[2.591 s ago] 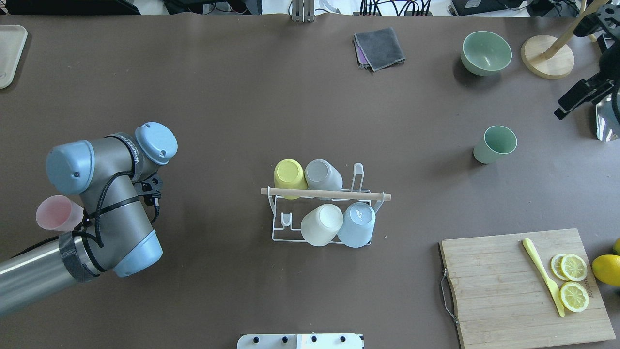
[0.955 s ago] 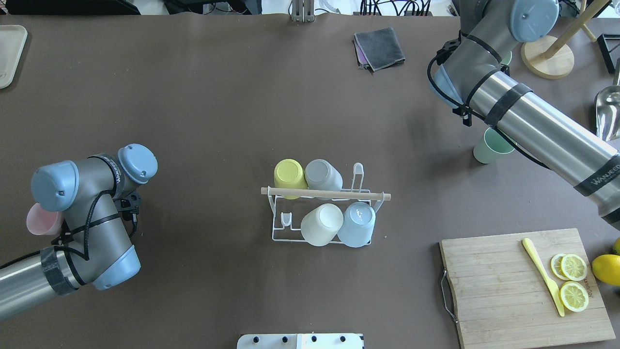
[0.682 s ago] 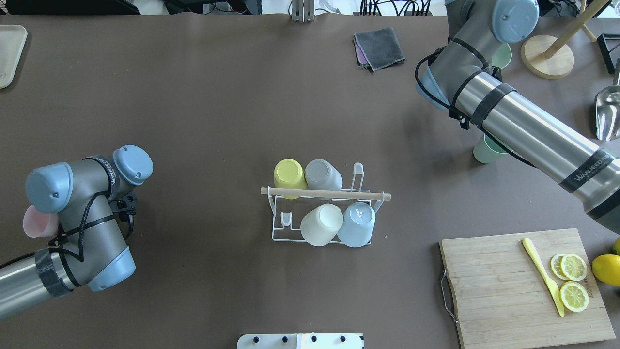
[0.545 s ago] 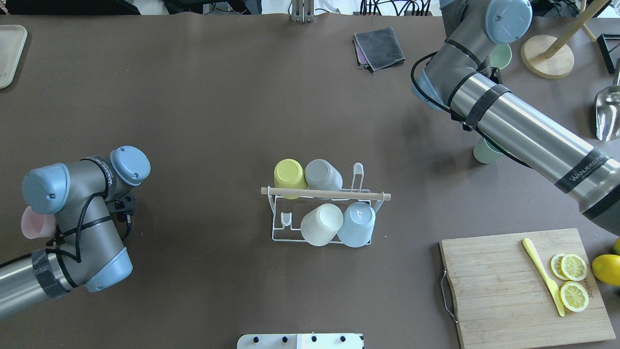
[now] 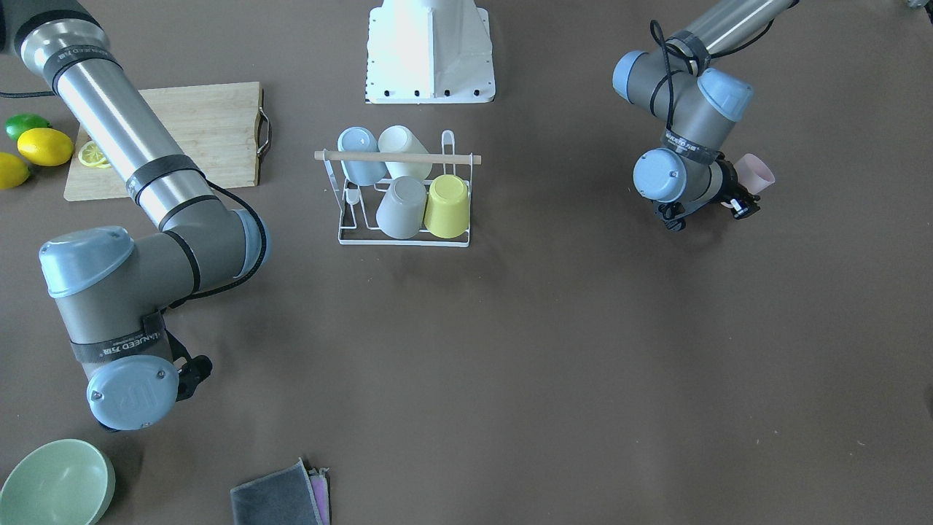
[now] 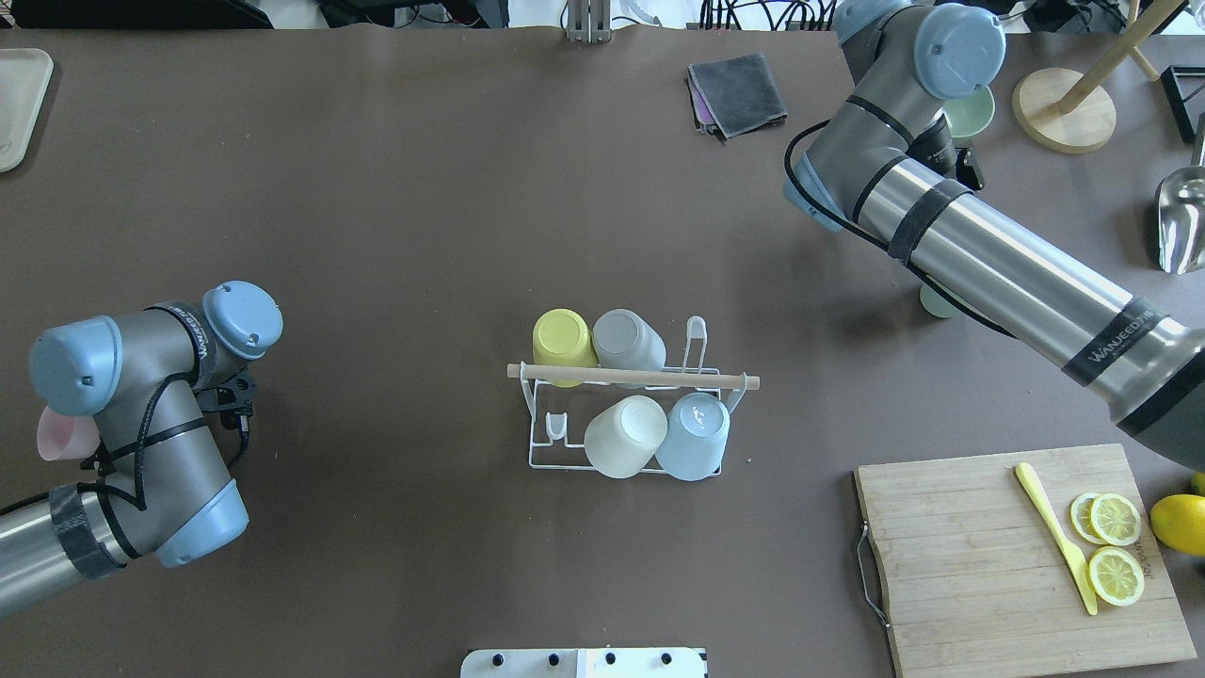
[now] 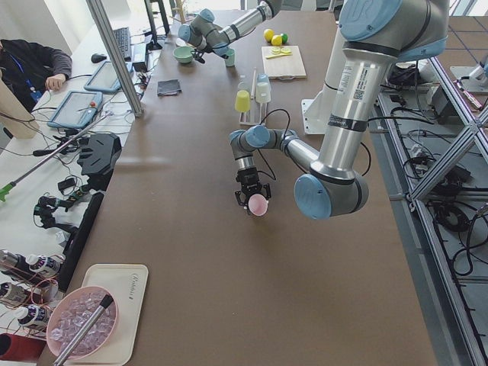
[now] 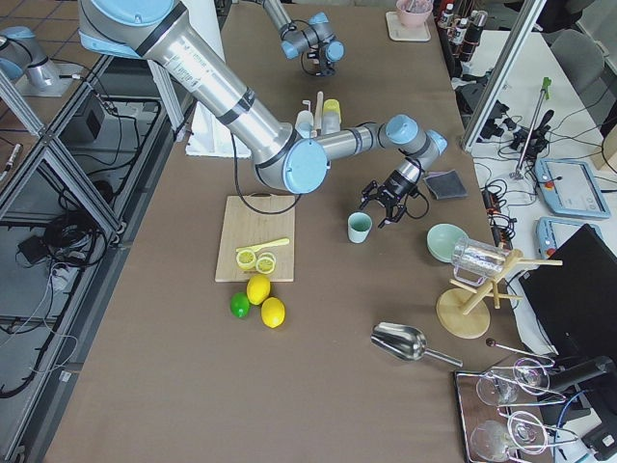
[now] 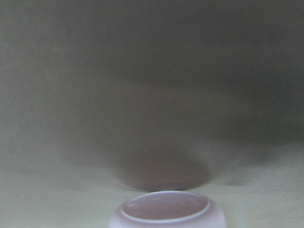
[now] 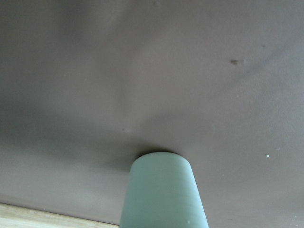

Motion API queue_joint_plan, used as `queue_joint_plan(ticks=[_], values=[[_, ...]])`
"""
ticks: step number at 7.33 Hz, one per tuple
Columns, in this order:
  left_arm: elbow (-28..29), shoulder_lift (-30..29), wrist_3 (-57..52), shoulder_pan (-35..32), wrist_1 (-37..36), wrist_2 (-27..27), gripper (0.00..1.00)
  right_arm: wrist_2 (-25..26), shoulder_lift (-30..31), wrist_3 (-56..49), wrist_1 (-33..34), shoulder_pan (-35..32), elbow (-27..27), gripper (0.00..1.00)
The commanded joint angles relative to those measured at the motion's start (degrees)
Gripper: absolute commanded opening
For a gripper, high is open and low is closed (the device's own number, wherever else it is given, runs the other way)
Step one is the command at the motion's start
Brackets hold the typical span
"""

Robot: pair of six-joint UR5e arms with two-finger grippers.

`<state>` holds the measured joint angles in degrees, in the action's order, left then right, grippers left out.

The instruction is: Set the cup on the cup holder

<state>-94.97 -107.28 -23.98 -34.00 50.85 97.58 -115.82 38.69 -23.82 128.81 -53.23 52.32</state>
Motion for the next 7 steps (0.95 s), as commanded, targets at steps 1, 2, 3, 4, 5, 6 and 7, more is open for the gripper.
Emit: queue_joint_plan(ticks=[1, 2, 3, 4, 5, 6, 7], values=[[-2.49, -0.04, -0.28, -2.2, -0.14, -0.02, 0.4, 1.38, -0.28, 0.0, 0.3, 0.75, -1.25, 0.99], [-3.98, -0.04, -0.63, -4.56, -0.49, -0.11, 0.37, 1.65, -0.72, -0.17, 1.35, 0.93, -1.26, 0.99], [-5.22, -0.04, -0.63, -7.11, -0.58, -0.55, 0.37, 3.48, -1.5, -0.17, 1.97, 1.71, -1.43, 0.99], [-5.4, -0.3, -3.33, -9.13, -0.49, -2.47, 0.38, 4.37, -1.51, -1.13, 2.06, 2.5, -1.44, 0.99], [-6.62, -0.22, -4.75, -10.81, -0.31, -3.36, 0.38, 6.64, -1.42, -1.75, 2.06, 2.6, -1.44, 0.99], [-7.42, -0.39, -4.76, -12.48, -0.14, -3.36, 0.37, 7.71, -1.34, -2.97, 2.06, 2.6, -2.13, 0.99], [-7.51, -1.35, -4.76, -13.71, -0.05, -3.36, 0.37, 9.46, -1.42, -3.51, 1.89, 3.04, -2.4, 0.99]])
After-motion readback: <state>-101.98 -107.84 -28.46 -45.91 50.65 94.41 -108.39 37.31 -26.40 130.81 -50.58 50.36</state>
